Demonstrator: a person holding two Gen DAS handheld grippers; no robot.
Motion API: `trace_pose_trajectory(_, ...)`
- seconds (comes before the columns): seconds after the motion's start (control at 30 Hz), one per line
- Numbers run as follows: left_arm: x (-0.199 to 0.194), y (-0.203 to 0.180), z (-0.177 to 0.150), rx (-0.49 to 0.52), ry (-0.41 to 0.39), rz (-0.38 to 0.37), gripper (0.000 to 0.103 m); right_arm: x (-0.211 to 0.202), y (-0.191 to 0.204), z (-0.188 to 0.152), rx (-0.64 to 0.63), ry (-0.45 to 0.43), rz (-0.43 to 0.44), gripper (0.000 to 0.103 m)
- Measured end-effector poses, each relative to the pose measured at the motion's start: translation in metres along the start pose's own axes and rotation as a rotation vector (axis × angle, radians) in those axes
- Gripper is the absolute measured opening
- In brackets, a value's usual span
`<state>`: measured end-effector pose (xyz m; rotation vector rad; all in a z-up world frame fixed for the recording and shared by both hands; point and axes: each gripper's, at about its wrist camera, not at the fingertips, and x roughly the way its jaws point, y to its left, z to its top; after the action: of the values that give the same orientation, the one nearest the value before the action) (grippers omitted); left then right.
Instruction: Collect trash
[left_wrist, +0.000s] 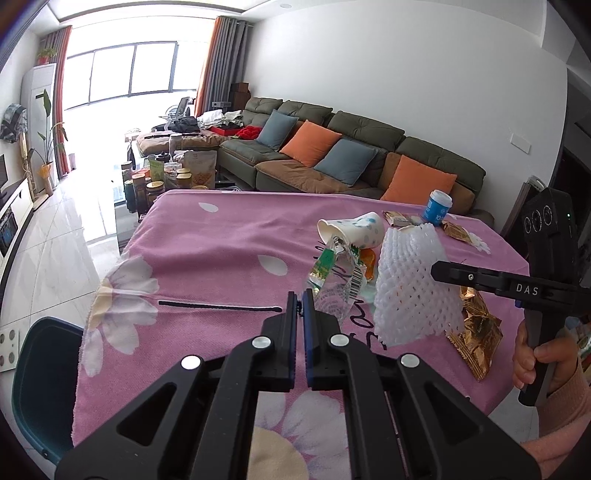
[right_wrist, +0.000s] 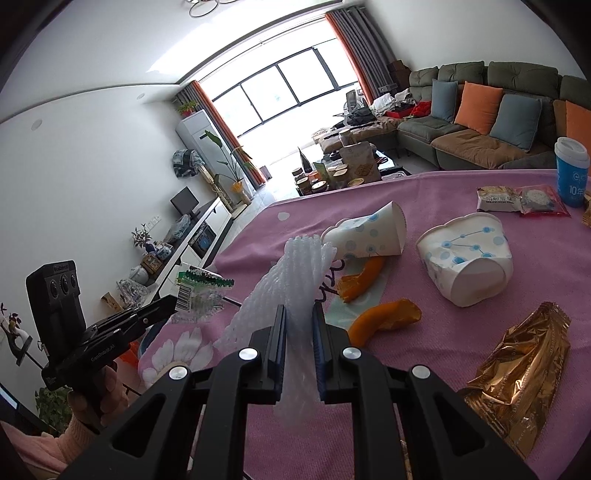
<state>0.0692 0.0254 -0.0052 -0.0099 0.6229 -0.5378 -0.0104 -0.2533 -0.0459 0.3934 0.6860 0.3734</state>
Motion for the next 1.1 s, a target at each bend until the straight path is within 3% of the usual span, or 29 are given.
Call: trace_pose_trajectory(1.1,-0.094,0.096,-0.036,-0.206,-0.082,0.211,0.004,0.083,0.105,0.018,-0.158,0.125,0.217,0.012)
